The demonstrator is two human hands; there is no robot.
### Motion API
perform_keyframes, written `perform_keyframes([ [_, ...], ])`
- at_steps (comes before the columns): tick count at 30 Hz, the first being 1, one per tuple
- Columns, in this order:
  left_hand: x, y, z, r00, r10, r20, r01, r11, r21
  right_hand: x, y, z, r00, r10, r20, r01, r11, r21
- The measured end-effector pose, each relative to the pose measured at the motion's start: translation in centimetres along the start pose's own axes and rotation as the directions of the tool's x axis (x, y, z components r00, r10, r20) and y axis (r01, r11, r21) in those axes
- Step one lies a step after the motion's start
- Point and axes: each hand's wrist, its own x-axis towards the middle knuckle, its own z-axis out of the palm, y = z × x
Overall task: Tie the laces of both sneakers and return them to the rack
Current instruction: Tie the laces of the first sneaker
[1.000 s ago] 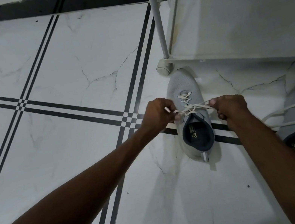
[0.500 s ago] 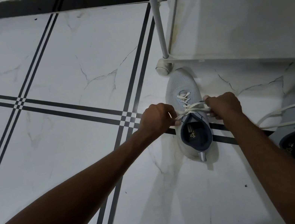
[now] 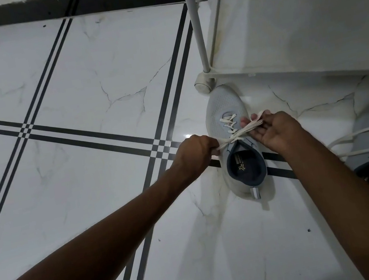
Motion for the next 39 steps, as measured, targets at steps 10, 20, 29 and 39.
perform_keyframes([
  [10,-1.7,-1.5,0.8,0.993,0.097,0.073,-0.093,0.994,-0.062,2.7,-0.7,1.1,0.99,0.032,-0.138,-0.062,0.974,-0.219],
  [20,-2.7,-1.1,1.0,0.988,0.073,0.136,-0.065,0.996,-0.064,4.2,-1.1,1.7,0.998,-0.002,-0.06,-0.031,0.836,-0.547],
  [29,-1.6,-1.9,-0.4,0.981,0.037,0.189,-0.029,0.999,-0.042,4.0,0.3,1.9,0.986,-0.161,-0.049,0.091,0.757,-0.647],
  [39,6.0,1.4,-5.2,0.992,-0.052,0.115,0.059,0.997,-0.058,0.7,-6.1,3.0,0.986,-0.09,0.139,0.15,0.128,-0.98],
])
